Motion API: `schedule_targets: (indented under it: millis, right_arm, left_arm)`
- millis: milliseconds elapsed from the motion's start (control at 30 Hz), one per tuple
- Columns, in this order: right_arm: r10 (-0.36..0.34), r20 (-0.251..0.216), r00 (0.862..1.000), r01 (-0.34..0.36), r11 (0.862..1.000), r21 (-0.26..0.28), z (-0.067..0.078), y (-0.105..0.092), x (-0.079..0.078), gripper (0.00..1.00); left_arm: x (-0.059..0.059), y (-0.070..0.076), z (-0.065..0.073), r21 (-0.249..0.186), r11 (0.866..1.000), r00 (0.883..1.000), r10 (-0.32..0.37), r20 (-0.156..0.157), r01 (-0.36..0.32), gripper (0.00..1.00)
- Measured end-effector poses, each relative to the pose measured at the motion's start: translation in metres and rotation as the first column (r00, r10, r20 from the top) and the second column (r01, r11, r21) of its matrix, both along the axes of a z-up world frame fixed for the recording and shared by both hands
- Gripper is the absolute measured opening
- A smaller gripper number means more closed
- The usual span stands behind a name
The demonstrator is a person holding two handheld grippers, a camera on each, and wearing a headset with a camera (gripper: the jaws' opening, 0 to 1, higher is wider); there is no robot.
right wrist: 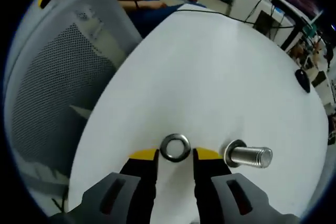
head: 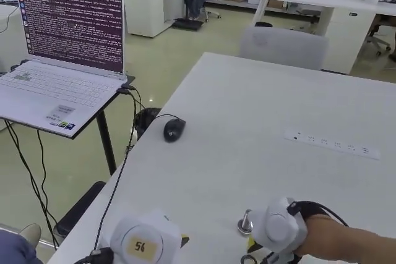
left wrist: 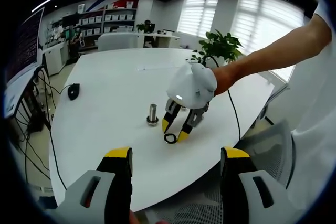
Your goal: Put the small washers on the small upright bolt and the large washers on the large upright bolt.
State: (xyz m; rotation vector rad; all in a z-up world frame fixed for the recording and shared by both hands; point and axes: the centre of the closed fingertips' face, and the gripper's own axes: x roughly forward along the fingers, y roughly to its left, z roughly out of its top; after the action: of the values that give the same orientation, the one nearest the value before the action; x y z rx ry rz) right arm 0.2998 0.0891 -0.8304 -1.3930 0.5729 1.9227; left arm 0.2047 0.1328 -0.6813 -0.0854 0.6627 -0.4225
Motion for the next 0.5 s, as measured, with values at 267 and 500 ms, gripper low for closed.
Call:
schedule_targets:
  millis: [267, 500]
  right_arm:
    - [0.052, -0.023, 0.998, -0.053, 0.998, -0.032, -0.0027, 0.0012, -0.0066, 0.25]
    - [-0.063, -0.061, 0.996, 0.062, 0.998, -0.012, -0.0015, 0.0007, -0.0051, 0.24]
  left_arm:
    - [0.0009, -0.002, 0.0, 0.0, 1.0, 1.0, -0.007, -0.003, 0.007, 0.68]
    - [0.0022, -0.0029, 0.0023, 0.002, 1.0, 1.0, -0.012, 0.001, 0.012, 0.68]
